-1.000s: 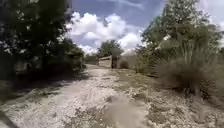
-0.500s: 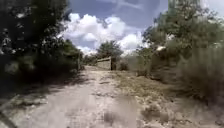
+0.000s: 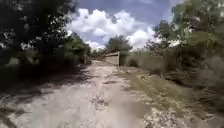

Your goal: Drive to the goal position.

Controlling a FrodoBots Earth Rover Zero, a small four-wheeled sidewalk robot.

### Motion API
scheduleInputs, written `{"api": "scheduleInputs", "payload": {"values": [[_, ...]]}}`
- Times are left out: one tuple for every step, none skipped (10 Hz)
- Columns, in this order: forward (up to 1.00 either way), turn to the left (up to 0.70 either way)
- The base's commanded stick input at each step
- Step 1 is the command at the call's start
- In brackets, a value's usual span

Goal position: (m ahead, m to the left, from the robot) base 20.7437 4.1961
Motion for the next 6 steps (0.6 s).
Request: {"api": "scheduleInputs", "payload": {"values": [[0.84,0.0],[0.84,0.0],[0.84,0.0],[0.84,0.0],[0.84,0.0],[0.84,0.0]]}}
